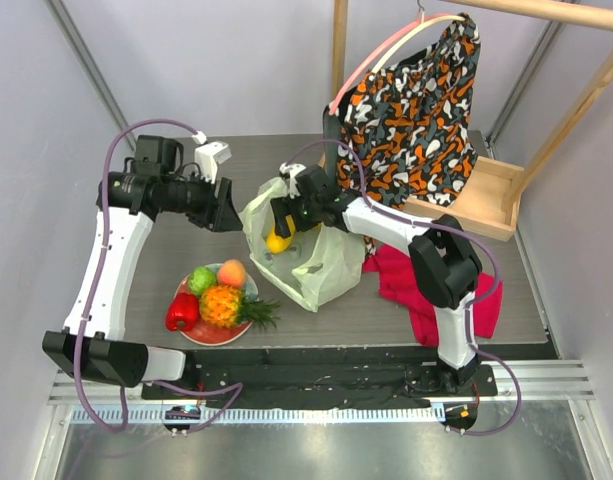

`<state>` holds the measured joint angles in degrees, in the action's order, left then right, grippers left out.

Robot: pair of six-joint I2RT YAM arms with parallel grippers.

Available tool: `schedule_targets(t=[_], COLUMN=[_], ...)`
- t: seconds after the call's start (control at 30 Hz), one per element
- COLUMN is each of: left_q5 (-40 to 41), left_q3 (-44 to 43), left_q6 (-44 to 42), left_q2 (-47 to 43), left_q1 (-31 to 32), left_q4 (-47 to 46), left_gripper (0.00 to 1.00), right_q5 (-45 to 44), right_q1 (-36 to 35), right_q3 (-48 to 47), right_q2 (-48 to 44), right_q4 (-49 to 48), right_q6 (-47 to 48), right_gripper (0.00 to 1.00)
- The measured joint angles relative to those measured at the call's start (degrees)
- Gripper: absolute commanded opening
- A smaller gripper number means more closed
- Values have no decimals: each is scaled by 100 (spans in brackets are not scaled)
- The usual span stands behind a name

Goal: Take the fake fruits out of the plastic bag

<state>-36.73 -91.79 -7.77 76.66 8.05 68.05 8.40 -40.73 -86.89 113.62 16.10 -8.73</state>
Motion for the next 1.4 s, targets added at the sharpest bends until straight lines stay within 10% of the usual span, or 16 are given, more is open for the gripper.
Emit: schedule_targets(t=[0.23, 0.43, 0.73, 1.03, 1.2, 1.4], left_q5=[-55, -55, -11, 74, 184, 769], left_q3=[2, 2, 2, -494, -981, -1867], left_q6=[-2, -13, -13, 13, 76, 111], left_q2=[247, 245, 245, 614, 894, 964], left_q1=[164, 164, 164, 164, 164, 138], left_q4=[-48, -50, -50, -72, -155, 0], left_gripper=[1, 0, 0, 0, 65, 91], right_q5=[-391, -514, -304, 697, 1510, 2463], right_q1=[0, 0, 2, 190, 286, 94], right_q3=[-610, -809, -791, -437, 22, 140], right_q2=[686, 1029, 1049, -444, -2140, -2896], right_q4=[-22, 63, 181, 627, 675, 1113], right_q6=[-931, -1449, -1250, 162, 1001, 2004], right_gripper=[85, 79, 31, 26, 26, 26])
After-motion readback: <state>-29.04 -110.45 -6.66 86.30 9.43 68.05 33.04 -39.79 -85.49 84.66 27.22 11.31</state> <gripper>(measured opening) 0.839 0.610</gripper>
